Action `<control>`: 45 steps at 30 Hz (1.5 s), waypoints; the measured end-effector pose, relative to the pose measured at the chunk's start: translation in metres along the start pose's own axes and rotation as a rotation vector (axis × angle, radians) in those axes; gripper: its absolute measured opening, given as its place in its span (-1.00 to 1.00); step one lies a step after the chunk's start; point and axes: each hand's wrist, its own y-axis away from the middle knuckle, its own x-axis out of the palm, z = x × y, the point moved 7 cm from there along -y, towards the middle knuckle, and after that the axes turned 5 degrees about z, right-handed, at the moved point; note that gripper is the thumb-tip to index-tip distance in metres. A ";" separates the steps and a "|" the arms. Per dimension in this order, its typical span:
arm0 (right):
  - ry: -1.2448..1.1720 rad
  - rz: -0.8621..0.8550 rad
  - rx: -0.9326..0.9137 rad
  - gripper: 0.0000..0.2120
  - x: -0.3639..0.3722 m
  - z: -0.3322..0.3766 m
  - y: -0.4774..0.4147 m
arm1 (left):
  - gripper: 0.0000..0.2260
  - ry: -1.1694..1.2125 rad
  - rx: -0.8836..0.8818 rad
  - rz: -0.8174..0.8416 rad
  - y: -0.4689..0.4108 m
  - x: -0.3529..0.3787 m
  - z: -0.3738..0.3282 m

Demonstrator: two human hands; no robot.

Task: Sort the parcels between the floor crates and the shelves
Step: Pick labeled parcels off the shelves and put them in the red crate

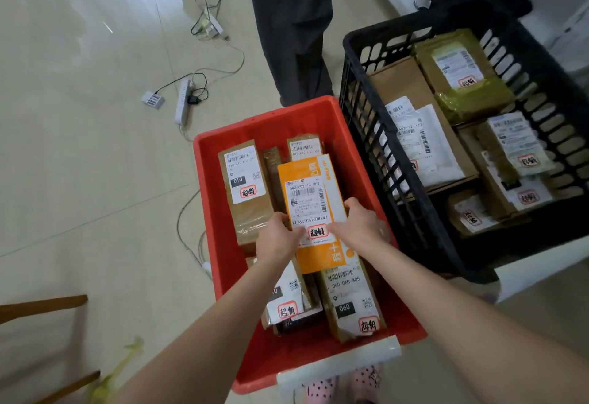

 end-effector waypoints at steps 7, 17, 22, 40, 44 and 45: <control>-0.092 -0.087 -0.099 -0.71 -0.015 0.029 -0.041 | -0.64 0.045 0.096 -0.035 -0.036 -0.008 -0.030; 0.045 0.004 -0.027 -0.63 -0.021 -0.001 -0.009 | -0.67 -0.043 0.078 0.032 0.010 0.015 -0.017; 0.156 -0.005 0.026 -0.21 0.001 -0.010 -0.006 | -0.65 -0.103 0.080 0.028 0.006 0.031 -0.021; 0.263 -0.098 -0.119 -0.13 0.012 -0.015 0.041 | -0.17 -0.526 0.303 0.036 0.038 0.025 -0.029; 0.243 -0.156 -0.105 -0.13 0.007 -0.025 0.064 | -0.12 -0.800 0.410 0.043 0.055 0.029 -0.033; 0.234 -0.169 -0.095 -0.12 0.008 -0.029 0.071 | -0.11 -0.836 0.433 0.046 0.061 0.031 -0.034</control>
